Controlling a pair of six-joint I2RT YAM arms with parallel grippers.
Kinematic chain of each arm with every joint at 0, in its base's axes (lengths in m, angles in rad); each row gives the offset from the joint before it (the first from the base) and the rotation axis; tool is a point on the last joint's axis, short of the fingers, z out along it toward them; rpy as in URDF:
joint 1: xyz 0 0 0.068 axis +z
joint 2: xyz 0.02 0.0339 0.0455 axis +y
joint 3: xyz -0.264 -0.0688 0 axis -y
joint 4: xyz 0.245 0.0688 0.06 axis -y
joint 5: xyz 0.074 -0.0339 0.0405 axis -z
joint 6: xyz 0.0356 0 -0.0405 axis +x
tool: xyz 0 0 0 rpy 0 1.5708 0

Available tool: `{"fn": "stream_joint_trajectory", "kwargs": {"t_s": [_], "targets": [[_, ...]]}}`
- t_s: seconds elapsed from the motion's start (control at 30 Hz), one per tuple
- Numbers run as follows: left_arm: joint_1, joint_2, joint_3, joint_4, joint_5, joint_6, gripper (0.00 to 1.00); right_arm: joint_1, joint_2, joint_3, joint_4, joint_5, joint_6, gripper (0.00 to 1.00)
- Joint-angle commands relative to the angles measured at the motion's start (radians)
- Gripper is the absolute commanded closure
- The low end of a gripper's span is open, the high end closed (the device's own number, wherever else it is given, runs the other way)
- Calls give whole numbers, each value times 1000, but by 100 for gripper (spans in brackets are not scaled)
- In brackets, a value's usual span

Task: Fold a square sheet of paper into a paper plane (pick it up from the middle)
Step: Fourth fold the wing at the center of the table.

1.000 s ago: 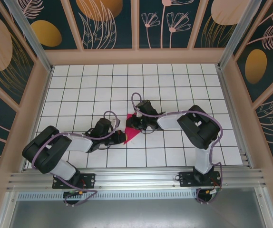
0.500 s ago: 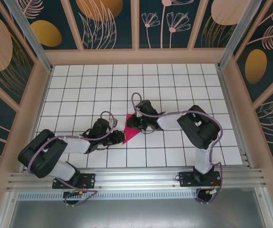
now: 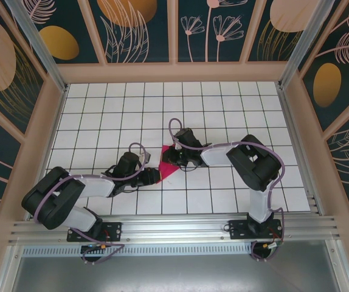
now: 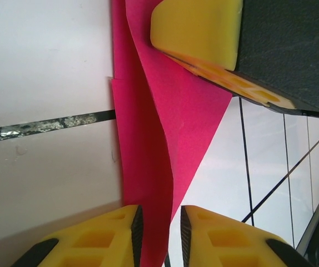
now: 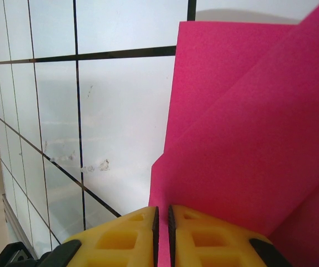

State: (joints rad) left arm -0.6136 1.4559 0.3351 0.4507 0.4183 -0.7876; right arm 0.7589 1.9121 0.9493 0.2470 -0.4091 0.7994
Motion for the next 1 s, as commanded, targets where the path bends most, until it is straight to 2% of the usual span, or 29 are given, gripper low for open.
{"fn": "stream_joint_trajectory", "kwargs": {"t_s": [0.0, 0.1, 0.33, 0.47, 0.5, 0.67, 0.83, 0.97], "targets": [[-3, 33, 16, -56, -12, 42, 75, -3, -3, 11, -1, 20, 13, 83], [-6, 42, 15, -61, -32, 38, 83, -3, 2, 13, -6, 22, 12, 83], [-9, 41, 16, -84, -75, 47, 94, -3, 7, 11, -15, 28, 13, 83], [-8, 45, 12, -73, -69, 42, 97, -2, 11, 14, -28, 37, 8, 83], [-8, 41, 12, -73, -71, 41, 96, -3, 12, 16, -32, 38, 8, 83], [-8, 6, 19, -81, -78, 54, 76, -3, 12, 27, -43, 38, -1, 83], [-18, 1, 49, -114, -88, 100, 71, -2, 11, 30, -39, 33, 1, 83], [-43, 26, 85, -165, -131, 130, 71, -2, 9, 32, -37, 32, 1, 82]]}}
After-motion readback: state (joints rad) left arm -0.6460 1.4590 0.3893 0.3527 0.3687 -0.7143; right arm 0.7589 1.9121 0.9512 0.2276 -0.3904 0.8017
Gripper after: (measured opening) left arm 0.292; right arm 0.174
